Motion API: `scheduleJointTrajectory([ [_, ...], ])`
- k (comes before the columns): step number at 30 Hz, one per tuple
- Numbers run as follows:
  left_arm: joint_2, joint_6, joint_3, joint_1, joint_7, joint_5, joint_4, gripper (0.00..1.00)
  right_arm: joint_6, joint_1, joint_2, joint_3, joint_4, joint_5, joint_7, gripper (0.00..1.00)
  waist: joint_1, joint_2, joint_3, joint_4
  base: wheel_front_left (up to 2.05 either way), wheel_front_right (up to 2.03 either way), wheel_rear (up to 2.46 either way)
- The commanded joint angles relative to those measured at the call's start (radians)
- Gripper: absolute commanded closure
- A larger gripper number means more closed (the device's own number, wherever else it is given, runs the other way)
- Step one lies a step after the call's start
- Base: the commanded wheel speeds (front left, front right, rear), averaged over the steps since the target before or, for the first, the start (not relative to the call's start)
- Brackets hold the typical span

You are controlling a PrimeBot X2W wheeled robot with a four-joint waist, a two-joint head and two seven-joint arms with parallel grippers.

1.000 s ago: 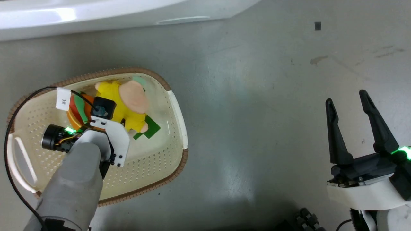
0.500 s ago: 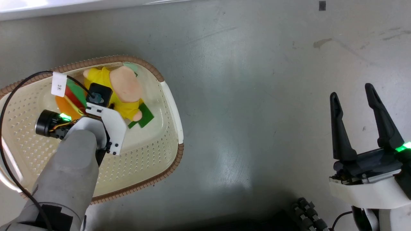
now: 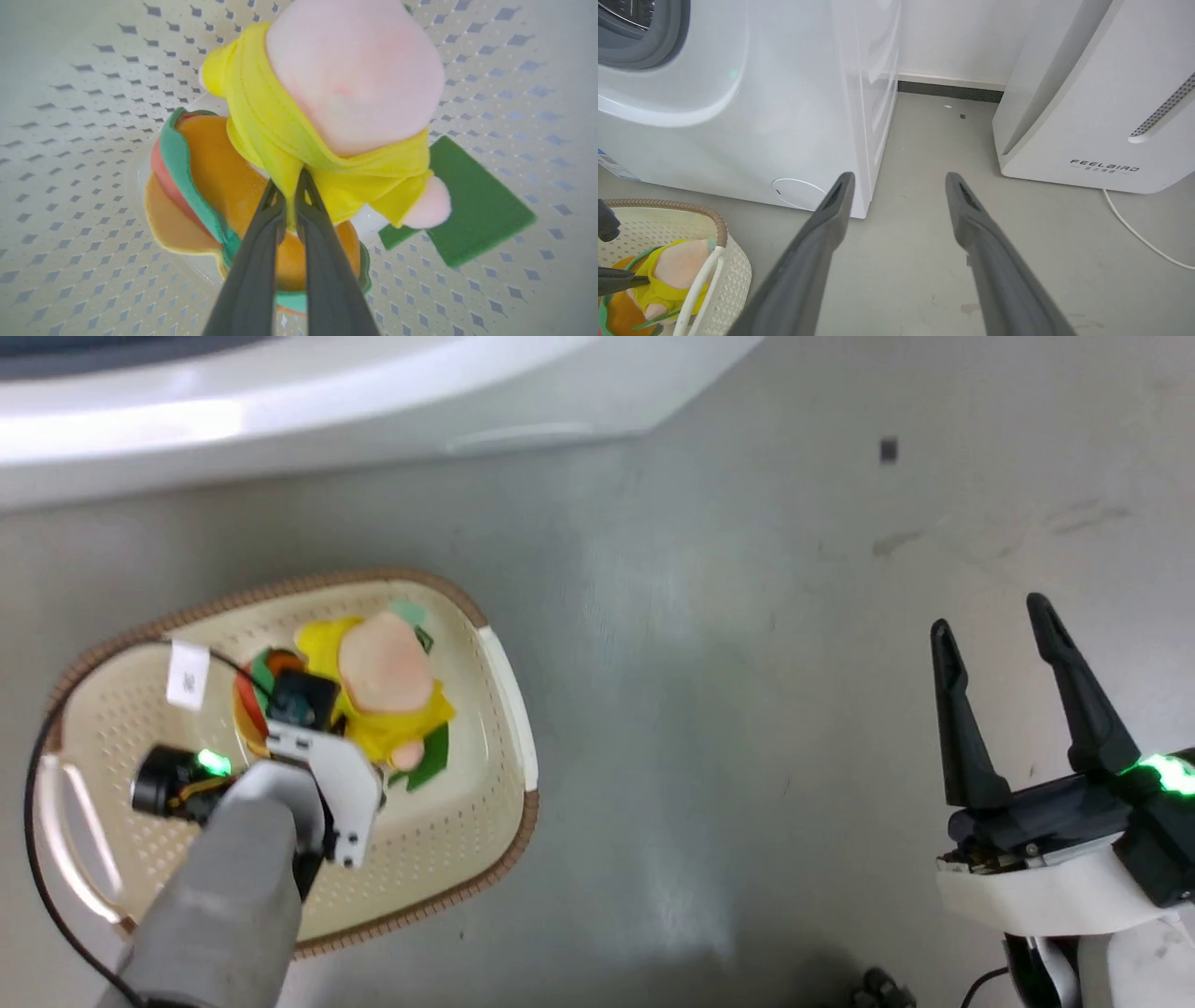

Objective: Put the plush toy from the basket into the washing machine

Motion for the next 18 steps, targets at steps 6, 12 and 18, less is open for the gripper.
scheduleJointTrajectory([
  [6,-0.010,-0.007,0.003,0.084,-0.079,-0.023,0.000,1.00,-0.001,0.009,0.000,0.010,0.032,-0.003,-0.005,0.00,0.0000,0.0000,-0.167,0.007,0.00,0.00,0.00],
  [12,-0.020,-0.009,0.018,0.184,-0.128,-0.048,-0.080,1.00,-0.001,0.042,0.000,0.013,0.064,0.000,-0.005,0.00,0.0000,0.0000,-0.317,0.027,0.00,0.00,0.00],
  [18,0.001,0.002,0.052,0.298,-0.129,-0.054,-0.309,1.00,-0.001,0.069,0.000,0.002,0.073,0.001,-0.005,0.00,0.0000,0.0000,-0.396,0.045,0.00,0.00,0.00],
])
